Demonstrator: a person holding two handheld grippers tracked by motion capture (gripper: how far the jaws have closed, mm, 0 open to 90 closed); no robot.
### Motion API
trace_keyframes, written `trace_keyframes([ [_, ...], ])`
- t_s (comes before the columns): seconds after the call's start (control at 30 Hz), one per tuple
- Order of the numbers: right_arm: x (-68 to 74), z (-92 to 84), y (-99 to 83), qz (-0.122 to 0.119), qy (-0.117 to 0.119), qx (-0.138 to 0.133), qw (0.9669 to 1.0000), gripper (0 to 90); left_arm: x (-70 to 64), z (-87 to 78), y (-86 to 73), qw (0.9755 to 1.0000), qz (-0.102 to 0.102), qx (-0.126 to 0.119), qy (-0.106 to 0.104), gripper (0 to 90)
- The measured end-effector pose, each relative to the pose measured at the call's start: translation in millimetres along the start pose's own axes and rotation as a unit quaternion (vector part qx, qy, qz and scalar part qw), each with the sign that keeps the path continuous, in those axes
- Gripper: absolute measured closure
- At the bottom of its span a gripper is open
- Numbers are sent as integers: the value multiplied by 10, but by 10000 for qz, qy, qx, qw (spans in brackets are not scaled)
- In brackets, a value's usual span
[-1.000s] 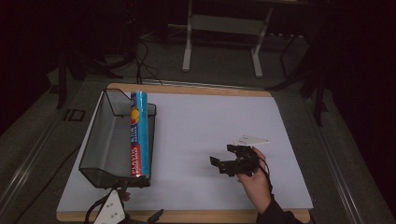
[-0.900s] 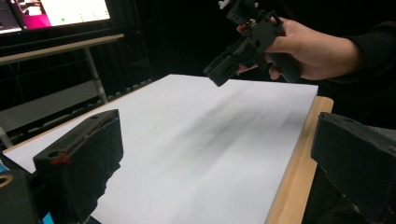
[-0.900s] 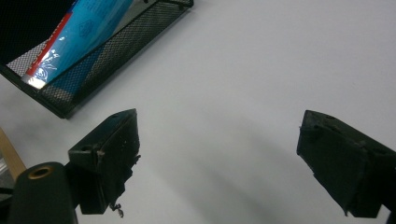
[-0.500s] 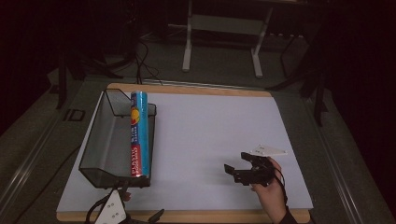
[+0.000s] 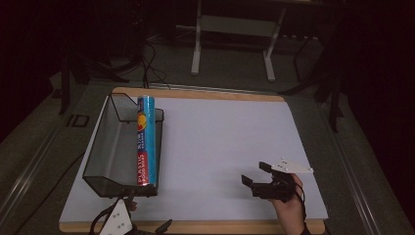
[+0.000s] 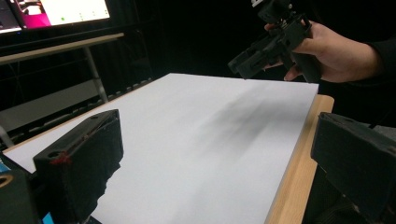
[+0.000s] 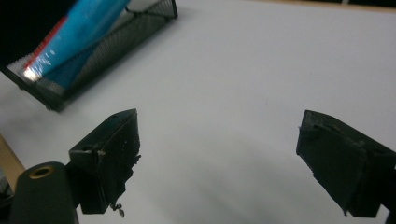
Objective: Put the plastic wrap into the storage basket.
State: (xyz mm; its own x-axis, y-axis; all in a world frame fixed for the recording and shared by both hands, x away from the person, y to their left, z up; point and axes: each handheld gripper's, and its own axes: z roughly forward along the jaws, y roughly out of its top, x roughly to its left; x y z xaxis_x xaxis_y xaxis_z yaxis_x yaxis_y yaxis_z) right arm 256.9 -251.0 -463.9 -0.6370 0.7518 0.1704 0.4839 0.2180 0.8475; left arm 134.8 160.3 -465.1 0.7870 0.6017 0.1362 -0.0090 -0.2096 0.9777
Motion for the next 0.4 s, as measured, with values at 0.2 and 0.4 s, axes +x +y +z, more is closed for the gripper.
trace_keyframes([
  [0.2, -37, 59, -23, 46, 43, 39, 10000, 133, 3, -3, 0, 10000, -24, -5, -17, 32],
  [0.4, -46, 99, -41, 72, 79, 122, 9999, 133, -6, 2, 0, 10000, -12, 3, -41, 32],
])
